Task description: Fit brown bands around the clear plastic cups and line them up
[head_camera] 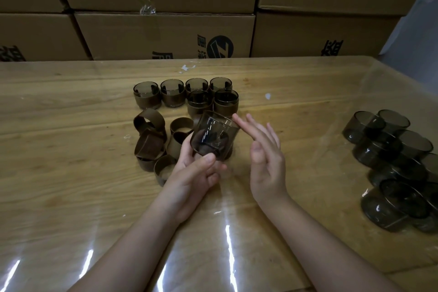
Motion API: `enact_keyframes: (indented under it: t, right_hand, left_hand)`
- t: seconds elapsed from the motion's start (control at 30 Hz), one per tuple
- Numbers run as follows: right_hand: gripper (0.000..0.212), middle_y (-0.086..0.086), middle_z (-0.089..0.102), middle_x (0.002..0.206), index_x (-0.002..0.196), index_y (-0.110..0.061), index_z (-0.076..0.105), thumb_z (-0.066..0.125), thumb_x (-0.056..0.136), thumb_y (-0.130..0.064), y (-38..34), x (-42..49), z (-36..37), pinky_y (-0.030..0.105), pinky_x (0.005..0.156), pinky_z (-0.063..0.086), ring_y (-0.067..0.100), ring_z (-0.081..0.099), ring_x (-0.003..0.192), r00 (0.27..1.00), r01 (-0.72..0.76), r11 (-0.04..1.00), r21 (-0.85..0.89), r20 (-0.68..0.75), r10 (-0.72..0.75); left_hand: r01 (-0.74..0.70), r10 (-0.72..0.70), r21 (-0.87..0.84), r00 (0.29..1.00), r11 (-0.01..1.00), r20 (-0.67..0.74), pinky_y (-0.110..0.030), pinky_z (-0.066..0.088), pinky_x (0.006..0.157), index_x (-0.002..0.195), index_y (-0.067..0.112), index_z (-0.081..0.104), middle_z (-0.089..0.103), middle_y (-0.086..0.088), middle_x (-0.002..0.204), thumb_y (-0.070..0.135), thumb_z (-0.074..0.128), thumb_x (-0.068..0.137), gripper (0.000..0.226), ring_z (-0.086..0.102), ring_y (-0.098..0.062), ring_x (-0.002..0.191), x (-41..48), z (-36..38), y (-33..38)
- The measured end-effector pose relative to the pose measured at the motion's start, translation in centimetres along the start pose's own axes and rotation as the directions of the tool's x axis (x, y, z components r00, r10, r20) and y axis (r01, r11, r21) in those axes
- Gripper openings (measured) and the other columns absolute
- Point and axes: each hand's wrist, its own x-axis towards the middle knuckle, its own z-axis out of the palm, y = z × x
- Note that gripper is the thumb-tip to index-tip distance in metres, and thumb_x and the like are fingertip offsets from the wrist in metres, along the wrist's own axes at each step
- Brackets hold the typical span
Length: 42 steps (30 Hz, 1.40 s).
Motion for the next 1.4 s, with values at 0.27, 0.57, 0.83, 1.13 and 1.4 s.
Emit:
enact_keyframes:
  t: [0.27, 0.57, 0.83, 1.13, 1.4]
  right_hand:
    - [0.053, 0.001, 0.065, 0.124, 0.119, -0.012, 0.061, 0.019, 0.105, -0.042, -0.7, -0.2, -0.1, 0.06, 0.111, 0.027, 0.021, 0.054, 0.128, 0.986, 0.133, 0.991, -0.015, -0.098, -0.134]
    - [0.053, 0.003, 0.065, 0.124, 0.119, -0.01, 0.062, 0.02, 0.105, -0.04, -0.9, -0.1, -0.1, 0.063, 0.11, 0.025, 0.025, 0.052, 0.13, 0.975, 0.217, 0.975, -0.048, -0.034, -0.218]
    - [0.054, 0.002, 0.063, 0.126, 0.121, -0.009, 0.058, 0.019, 0.104, -0.043, -1.3, -0.1, -0.2, 0.06, 0.112, 0.023, 0.023, 0.052, 0.13, 0.971, 0.239, 0.97, -0.04, -0.008, -0.239]
    - [0.05, 0.003, 0.063, 0.129, 0.128, -0.012, 0.056, 0.027, 0.103, -0.045, 0.0, -0.1, -0.3, 0.059, 0.1, 0.043, 0.019, 0.056, 0.124, 0.999, 0.044, 0.985, 0.164, -0.027, -0.04]
    - [0.051, 0.004, 0.064, 0.128, 0.128, -0.009, 0.058, 0.029, 0.104, -0.044, 0.3, -0.4, -0.1, 0.05, 0.103, 0.045, 0.018, 0.058, 0.123, 1.0, 0.007, 0.979, 0.202, -0.015, -0.004]
  left_hand:
    - [-0.046, 0.058, 0.09, 0.99, 0.995, -0.127, -0.023, 0.049, 0.065, 0.128, 0.031, 0.043, 0.067, 0.002, 0.106, 0.016, 0.081, 0.06, 0.08, 0.064, -0.012, 0.076, 0.3, 0.0, -0.6]
    - [-0.041, 0.068, 0.322, 0.995, 0.946, -0.073, -0.025, 0.053, 0.074, 0.126, 0.027, 0.048, 0.067, -0.002, 0.11, 0.017, 0.084, 0.059, 0.076, 0.067, -0.016, 0.087, 0.2, 0.1, -1.2]
    - [-0.036, 0.041, 0.267, 0.999, 0.963, -0.015, -0.022, 0.051, 0.069, 0.129, 0.021, 0.048, 0.068, 0.002, 0.105, 0.022, 0.077, 0.062, 0.073, 0.065, -0.012, 0.085, 0.2, 0.0, -1.0]
    - [-0.038, 0.037, 0.265, 0.999, 0.963, 0.008, -0.027, 0.05, 0.073, 0.12, 0.029, 0.056, 0.069, -0.002, 0.103, 0.033, 0.072, 0.066, 0.057, 0.065, -0.019, 0.082, 0.3, -0.2, -1.0]
    - [-0.093, 0.121, 0.187, 0.982, 0.978, -0.146, -0.025, 0.047, 0.065, 0.126, 0.026, 0.043, 0.067, -0.01, 0.105, 0.045, 0.067, 0.061, 0.071, 0.067, -0.017, 0.072, 0.5, 0.2, -0.8]
